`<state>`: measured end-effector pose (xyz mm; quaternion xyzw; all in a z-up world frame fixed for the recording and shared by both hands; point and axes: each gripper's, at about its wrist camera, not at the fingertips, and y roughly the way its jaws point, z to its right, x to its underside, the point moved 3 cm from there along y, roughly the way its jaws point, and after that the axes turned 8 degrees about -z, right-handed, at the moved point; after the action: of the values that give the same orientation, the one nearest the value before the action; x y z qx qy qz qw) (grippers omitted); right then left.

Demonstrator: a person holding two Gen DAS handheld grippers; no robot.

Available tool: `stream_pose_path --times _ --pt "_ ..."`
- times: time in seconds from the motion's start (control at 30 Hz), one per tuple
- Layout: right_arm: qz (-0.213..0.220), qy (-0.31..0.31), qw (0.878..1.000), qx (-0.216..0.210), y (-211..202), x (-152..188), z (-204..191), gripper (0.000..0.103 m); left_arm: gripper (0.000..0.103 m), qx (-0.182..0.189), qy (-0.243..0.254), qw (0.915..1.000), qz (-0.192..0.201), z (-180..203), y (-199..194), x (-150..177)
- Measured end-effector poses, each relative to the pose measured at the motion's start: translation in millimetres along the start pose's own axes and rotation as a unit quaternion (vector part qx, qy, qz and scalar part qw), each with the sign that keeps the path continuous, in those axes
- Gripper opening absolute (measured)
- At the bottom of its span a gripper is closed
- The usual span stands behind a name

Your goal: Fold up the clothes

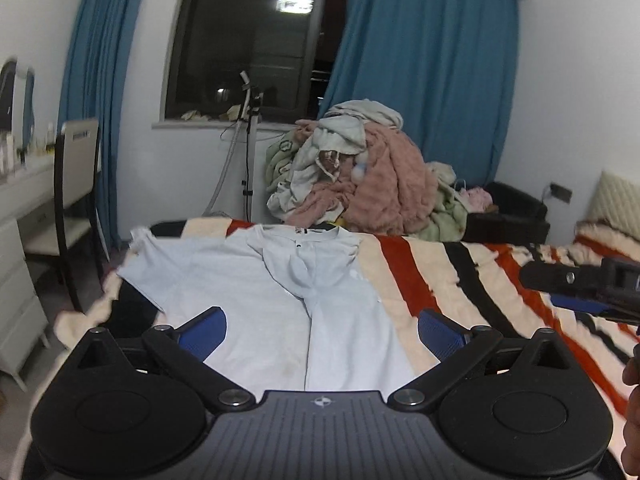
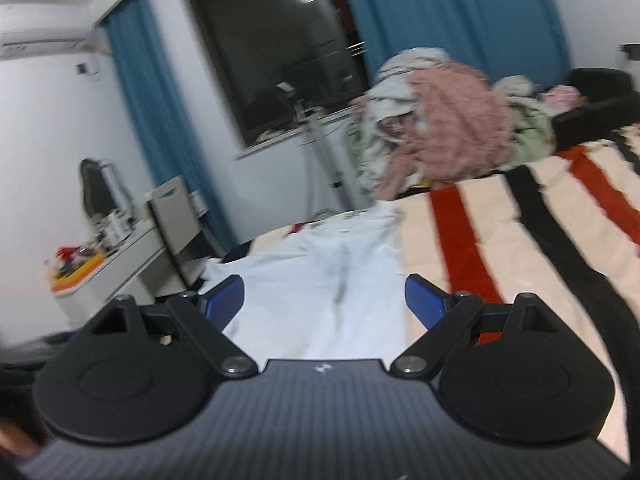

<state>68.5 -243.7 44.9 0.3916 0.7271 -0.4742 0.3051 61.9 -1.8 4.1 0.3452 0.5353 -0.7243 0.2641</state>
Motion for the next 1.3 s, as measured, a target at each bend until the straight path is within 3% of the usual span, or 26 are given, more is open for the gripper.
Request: stream_pose_path --times 0.13,0.23,0.37,0.53,0.7,0.77,0.9,0.93,1.13,1.23,1.3 --pt "-0.040 -0.027 0.999 -0.003 78.6 -13.4 -6.1 0.088 0.103 -0.002 -0.013 0.9999 0.008 -14.8 16.6 -19.1" --pt "-0.074 -0.024 0.997 -0.010 164.2 -14.6 1.2 0.079 0.103 -0.023 -0.031 0.9992 0.009 -45.0 41.5 -20.2" --pt "-0.088 -0.021 0.996 0.003 272.6 -8.8 8.8 0.079 0.103 -0.051 -0.055 0.9971 0.010 -85.2 74.7 -21.7" --pt "-0.087 -0.040 0.994 0.056 362.3 -8.8 11.4 0.074 0.103 -0.087 -0.085 0.9925 0.011 -135.4 116.0 -23.4" --pt "-0.091 -0.064 0.987 0.118 440.4 -13.8 16.1 0.073 0.103 -0.100 -0.114 0.9885 0.007 -165.7 143.1 -21.1" --pt "-0.088 -0.083 0.986 0.112 449.2 -8.4 11.7 0.067 0.103 -0.112 -0.120 0.9863 0.013 -173.7 147.4 -20.1" --pt "-0.085 -0.139 0.980 0.116 449.6 3.5 -14.0 0.019 0.103 -0.125 -0.140 0.9819 0.029 -180.7 139.8 -21.2" --pt "-0.078 -0.160 0.977 0.117 447.7 5.2 -23.8 0.015 0.103 -0.127 -0.142 0.9811 0.034 -180.6 135.1 -21.5" --pt "-0.083 -0.271 0.956 0.075 432.4 20.7 -87.1 0.013 0.103 -0.139 -0.144 0.9778 0.062 -173.3 96.3 -23.1" --pt "-0.113 -0.283 0.952 0.024 426.6 25.6 -107.5 0.013 0.103 -0.144 -0.145 0.9759 0.076 -170.2 77.6 -23.6" --pt "-0.111 -0.291 0.950 0.002 415.6 26.7 -120.0 0.016 0.103 -0.147 -0.147 0.9750 0.080 -169.0 67.9 -23.3"
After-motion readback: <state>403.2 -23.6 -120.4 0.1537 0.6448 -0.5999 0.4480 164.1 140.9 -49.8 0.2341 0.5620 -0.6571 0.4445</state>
